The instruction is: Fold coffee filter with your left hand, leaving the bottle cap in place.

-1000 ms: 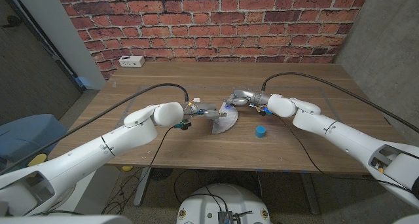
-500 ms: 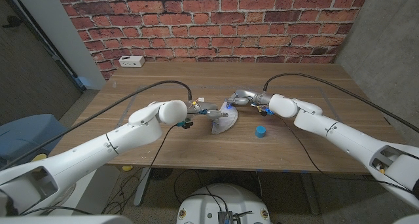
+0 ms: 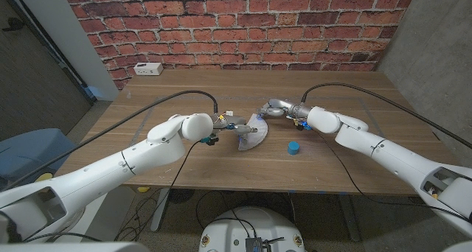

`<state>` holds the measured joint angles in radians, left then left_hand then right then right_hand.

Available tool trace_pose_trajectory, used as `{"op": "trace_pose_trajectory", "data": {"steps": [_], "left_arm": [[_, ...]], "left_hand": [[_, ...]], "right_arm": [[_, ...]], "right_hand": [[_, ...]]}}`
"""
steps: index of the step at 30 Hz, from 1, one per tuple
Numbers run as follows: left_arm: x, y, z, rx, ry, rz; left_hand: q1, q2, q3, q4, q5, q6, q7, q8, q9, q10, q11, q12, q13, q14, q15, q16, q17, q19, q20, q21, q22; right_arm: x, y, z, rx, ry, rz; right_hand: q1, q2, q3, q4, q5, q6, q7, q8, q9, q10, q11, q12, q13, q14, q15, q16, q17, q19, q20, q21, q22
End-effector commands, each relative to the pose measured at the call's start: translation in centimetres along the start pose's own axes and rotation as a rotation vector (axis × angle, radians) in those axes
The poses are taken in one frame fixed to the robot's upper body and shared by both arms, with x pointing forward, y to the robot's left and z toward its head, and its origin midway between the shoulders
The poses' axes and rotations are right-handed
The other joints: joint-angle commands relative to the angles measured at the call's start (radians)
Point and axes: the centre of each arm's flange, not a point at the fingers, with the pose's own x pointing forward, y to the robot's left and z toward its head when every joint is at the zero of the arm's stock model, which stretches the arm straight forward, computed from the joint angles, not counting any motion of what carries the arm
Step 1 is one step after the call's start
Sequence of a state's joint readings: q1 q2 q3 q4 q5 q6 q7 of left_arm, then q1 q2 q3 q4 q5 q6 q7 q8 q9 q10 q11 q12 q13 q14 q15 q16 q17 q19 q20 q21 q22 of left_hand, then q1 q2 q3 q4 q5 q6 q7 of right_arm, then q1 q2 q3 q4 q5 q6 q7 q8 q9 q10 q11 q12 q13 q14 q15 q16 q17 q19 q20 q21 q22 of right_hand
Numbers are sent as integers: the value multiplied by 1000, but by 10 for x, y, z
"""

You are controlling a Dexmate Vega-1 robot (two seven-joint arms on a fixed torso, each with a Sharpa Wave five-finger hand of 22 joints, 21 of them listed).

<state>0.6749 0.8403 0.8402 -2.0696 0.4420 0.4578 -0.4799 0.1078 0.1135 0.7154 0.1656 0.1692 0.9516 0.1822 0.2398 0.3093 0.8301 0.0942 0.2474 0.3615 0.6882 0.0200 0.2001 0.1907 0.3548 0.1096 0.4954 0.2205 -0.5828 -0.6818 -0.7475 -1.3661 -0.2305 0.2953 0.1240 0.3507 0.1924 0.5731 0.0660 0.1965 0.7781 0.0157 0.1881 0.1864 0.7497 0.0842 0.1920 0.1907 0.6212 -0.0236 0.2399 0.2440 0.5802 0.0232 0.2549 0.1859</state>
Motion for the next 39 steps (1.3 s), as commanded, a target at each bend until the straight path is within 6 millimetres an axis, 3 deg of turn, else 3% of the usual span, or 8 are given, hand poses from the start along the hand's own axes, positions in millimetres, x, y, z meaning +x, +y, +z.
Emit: {"op": "trace_pose_trajectory", "data": {"steps": [1, 4, 10, 21, 31, 39], "left_arm": [[-12, 15, 2, -32, -57, 143], [-18, 21, 2, -59, -87, 207], [-28, 31, 0, -109, -138, 315], [-40, 39, -9, -231, -223, 486], [-49, 41, -31, -395, -245, 679], [-51, 37, -59, -623, -286, 795]], "left_hand": [[-7, 46, 5, -5, 3, -8, -3, -3, -2, -11, 1, -5, -2, -13, 2, -4, 0, -13, 8, -7, -1], [-7, 49, 8, -6, 4, -12, -5, -6, -2, -15, 6, -9, -5, -18, 5, -6, -1, -30, 22, -14, -3], [-3, 50, 22, -14, 6, -56, -18, -20, 3, -60, 5, -29, -13, -62, 10, -16, -3, -61, 38, -27, -9], [24, 46, 55, -47, 10, -202, -81, -59, -8, -194, -28, -62, -35, -185, -2, -23, -4, -102, 42, -43, -14], [35, 29, 49, -70, 8, -518, -188, -77, -50, -385, -45, -69, -65, -297, -4, -19, 1, -140, 23, -56, -15], [47, 11, 43, -103, 7, -642, -223, -71, -81, -495, -57, -69, -84, -376, -1, -24, -7, -161, 8, -64, -16]], "right_arm": [[-19, -21, 0, 110, -97, -194], [-22, -24, -2, 123, -106, -227], [-28, -30, -7, 177, -128, -300], [-36, -36, -15, 244, -138, -383], [-44, -42, -27, 376, -132, -484], [-53, -45, -40, 516, -128, -574]], "right_hand": [[39, 5, 22, -26, 3, -12, -1, -3, 1, -9, -1, 1, 3, -5, -2, 6, 7, -4, 1, -5, 1], [49, 5, 28, -35, 1, -17, -2, -3, 1, -13, -14, 0, 4, -2, -2, 10, 10, -4, 1, -5, 1], [64, 6, 35, -45, -3, -26, -9, -3, 2, -21, -1, -1, 4, 0, -3, 16, 18, -4, 3, -5, 2], [77, 5, 39, -51, -9, -41, -14, -3, 2, -37, -12, -3, 5, -13, -5, 20, 29, -9, 5, -7, 3], [80, 1, 36, -49, -14, -62, -15, -6, 2, -57, -8, -5, 6, -30, -1, 22, 40, -17, 4, -10, 4], [75, -4, 27, -45, -17, -80, -9, -7, 3, -75, -8, -6, 6, -47, 7, 22, 50, -28, 6, -14, 4]]}}
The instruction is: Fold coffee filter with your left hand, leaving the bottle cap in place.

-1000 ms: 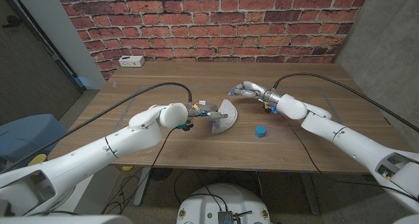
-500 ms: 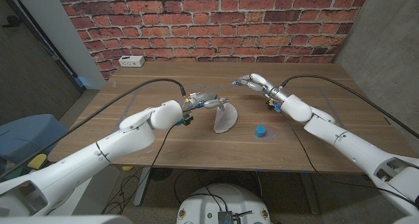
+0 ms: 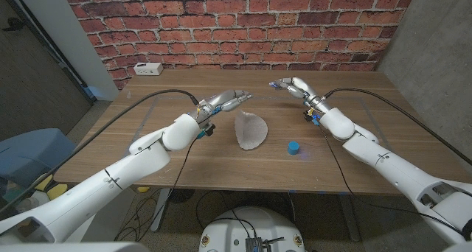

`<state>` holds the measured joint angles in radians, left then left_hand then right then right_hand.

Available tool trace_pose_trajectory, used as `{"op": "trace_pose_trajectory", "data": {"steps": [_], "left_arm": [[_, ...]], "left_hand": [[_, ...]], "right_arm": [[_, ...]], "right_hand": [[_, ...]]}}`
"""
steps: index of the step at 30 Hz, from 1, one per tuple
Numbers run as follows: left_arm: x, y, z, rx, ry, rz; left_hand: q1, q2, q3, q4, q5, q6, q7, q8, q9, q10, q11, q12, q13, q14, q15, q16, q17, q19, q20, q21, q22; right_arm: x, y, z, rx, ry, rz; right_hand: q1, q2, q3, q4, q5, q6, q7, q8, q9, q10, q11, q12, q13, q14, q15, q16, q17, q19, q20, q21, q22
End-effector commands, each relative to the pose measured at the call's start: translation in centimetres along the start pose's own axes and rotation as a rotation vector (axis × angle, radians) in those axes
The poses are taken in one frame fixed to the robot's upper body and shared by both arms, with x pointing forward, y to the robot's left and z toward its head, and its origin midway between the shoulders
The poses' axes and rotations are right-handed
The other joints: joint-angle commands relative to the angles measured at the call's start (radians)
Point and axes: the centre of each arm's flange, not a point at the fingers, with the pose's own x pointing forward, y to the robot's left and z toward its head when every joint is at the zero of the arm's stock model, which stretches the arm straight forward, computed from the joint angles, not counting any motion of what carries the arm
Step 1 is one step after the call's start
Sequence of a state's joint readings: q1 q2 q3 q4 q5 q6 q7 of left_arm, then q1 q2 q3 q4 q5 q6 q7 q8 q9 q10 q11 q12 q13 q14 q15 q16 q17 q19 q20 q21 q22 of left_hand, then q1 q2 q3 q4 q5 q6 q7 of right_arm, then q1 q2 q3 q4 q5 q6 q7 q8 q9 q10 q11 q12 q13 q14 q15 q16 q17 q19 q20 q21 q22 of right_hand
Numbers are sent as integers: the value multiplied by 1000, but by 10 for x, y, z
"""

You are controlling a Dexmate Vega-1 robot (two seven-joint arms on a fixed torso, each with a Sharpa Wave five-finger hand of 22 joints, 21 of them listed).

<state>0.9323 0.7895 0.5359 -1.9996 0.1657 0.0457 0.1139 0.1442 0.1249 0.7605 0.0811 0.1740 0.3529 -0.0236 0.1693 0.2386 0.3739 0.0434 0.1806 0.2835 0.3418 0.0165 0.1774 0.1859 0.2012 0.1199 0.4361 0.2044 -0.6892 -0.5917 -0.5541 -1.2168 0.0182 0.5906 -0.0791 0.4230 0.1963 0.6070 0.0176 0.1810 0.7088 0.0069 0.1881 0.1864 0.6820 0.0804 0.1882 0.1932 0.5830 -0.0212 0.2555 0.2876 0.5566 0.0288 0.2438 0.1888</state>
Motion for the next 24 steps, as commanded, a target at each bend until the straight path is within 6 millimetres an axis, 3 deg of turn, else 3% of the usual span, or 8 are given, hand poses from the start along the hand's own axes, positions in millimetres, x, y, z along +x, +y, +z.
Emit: {"op": "trace_pose_trajectory", "data": {"steps": [1, 6, 8, 11, 14, 21, 22, 24], "left_arm": [[-16, 18, -43, -293, 15, 243], [-17, 24, -55, -376, 7, 266], [-17, 26, -60, -413, 3, 273], [-17, 29, -67, -461, -7, 285], [-15, 32, -74, -499, -14, 286], [-11, 40, -97, -582, -23, 298], [-11, 40, -100, -597, -25, 301], [-11, 43, -106, -597, -16, 303]], "left_hand": [[12, -3, -3, -23, 2, -56, -20, -1, -13, -52, -5, -3, -9, -40, 2, -3, -4, -11, -8, -7, 0], [12, -5, -8, -33, 1, -129, -47, -4, -27, -98, -12, -3, -21, -63, 6, 0, -4, -20, -10, -11, -1], [14, -7, -8, -39, 2, -138, -50, 1, -32, -121, -40, -3, -26, -77, 6, -1, -6, -26, -14, -14, -2], [14, -7, -11, -43, 1, -169, -57, -2, -37, -145, -51, -4, -32, -91, 5, -2, -6, -34, -19, -17, -3], [18, -8, -12, -52, 1, -212, -65, -5, -43, -166, -51, -2, -40, -114, 1, -5, -8, -41, -30, -21, -4], [20, -9, -15, -62, -1, -254, -47, -3, -50, -197, -46, 0, -50, -151, -6, -7, -10, -58, -50, -30, -5], [20, -9, -16, -62, -1, -256, -44, -3, -50, -197, -45, 0, -51, -153, -8, -7, -10, -59, -51, -30, -5], [21, -9, -16, -64, -1, -258, -42, -1, -51, -200, -47, 0, -52, -159, -10, -8, -11, -60, -53, -31, -5]], "right_arm": [[-12, -19, -14, 207, 16, -170], [-16, -22, -20, 291, 22, -208], [-17, -23, -21, 322, 23, -226], [-19, -25, -23, 362, 24, -252], [-20, -26, -26, 417, 31, -279], [-24, -33, -35, 520, 47, -377], [-25, -34, -37, 533, 48, -394], [-27, -37, -40, 546, 54, -434]], "right_hand": [[3, -7, -7, 4, -2, -12, 0, -6, 3, -9, 0, -2, 4, -13, 4, 5, 8, -6, 0, -4, 1], [2, -16, -15, 0, -3, -29, 5, -8, 3, -34, 3, -7, 4, -33, 14, 0, 11, -17, 3, -8, 1], [2, -21, -18, -4, -3, -39, 7, -10, 3, -43, 4, -8, 4, -36, 16, -1, 11, -20, 5, -9, 1], [2, -32, -22, -11, -3, -50, 12, -11, 3, -50, 5, -7, 4, -39, 20, -5, 7, -23, 8, -10, 0], [-1, -41, -26, -14, -3, -59, 17, -12, 3, -54, 9, -6, 4, -40, 26, -8, 3, -23, 11, -11, 0], [-12, -56, -35, -17, -3, -61, 33, -7, 2, -59, 13, -3, 4, -42, 39, -13, -4, -23, 22, -11, 0], [-14, -59, -37, -20, -2, -60, 38, -5, 2, -55, 27, 0, 4, -35, 40, -13, -7, -22, 24, -11, -1], [-15, -65, -38, -24, -1, -56, 42, -3, 2, -54, 28, 1, 4, -29, 49, -13, -11, -20, 28, -10, -1]]}}
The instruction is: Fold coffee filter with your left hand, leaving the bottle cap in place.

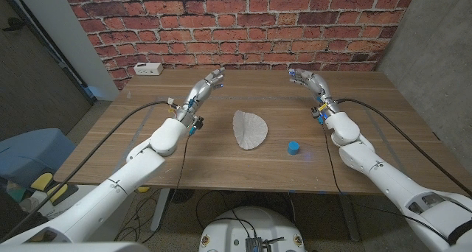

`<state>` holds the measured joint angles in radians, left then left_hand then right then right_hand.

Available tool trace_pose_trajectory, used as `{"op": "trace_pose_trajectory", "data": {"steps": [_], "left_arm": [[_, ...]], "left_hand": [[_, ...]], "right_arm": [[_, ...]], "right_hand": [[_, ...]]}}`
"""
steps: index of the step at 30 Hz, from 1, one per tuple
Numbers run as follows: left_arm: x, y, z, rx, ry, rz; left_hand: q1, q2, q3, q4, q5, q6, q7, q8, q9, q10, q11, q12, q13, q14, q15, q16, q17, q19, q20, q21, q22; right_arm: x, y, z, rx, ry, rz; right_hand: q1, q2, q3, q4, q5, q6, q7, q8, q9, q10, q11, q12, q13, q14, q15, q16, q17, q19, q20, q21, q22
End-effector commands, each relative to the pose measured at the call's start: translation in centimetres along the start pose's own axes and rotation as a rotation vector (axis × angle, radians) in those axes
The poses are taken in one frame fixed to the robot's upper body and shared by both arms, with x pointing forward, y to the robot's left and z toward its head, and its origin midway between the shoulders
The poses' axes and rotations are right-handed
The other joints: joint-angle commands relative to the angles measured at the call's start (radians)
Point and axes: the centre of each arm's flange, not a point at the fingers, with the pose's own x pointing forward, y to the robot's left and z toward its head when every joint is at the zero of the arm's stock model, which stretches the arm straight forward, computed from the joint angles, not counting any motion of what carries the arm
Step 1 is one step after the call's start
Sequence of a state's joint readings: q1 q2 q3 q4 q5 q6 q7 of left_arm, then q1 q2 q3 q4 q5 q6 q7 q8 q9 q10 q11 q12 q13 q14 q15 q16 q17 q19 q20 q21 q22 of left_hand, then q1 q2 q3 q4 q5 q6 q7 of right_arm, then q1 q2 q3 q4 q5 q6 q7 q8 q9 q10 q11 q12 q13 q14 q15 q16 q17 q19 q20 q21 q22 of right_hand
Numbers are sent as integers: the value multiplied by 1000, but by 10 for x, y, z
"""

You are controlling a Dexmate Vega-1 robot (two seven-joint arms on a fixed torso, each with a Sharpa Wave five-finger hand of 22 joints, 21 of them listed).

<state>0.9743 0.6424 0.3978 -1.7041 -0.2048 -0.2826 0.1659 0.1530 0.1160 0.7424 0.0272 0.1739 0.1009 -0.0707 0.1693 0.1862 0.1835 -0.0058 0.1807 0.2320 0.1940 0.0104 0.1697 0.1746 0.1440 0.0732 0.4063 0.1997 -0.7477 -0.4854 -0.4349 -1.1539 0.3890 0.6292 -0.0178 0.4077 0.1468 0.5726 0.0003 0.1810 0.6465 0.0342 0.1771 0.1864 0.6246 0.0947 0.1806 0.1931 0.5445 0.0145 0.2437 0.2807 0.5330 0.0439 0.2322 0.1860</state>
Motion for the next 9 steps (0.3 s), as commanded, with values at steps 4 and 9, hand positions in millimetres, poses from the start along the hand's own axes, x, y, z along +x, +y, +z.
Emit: {"op": "trace_pose_trajectory", "data": {"steps": [4, 9], "left_arm": [[7, 35, -35, -151, 41, 62], [7, 44, -56, -215, 105, 84]], "left_hand": [[10, 1, 1, -9, -2, -12, 8, -1, 1, -16, 3, 1, -3, -16, -5, 1, 1, -3, -9, -2, -1], [-4, 6, -8, 5, -4, -45, 12, -3, -2, -34, 12, 2, -8, -31, 2, 4, 5, -5, -12, -4, -1]], "right_arm": [[-8, -14, -13, 177, -5, -240], [-3, 11, -10, 196, -38, -233]], "right_hand": [[0, -12, -2, -10, 1, 13, 23, 12, 2, 13, 17, 14, 4, 16, 22, -2, -8, 7, 18, 3, 2], [37, 23, 23, -41, 7, 17, 22, 15, 1, 22, 18, 17, 3, 29, 23, 3, -12, 18, 15, 6, 2]]}}
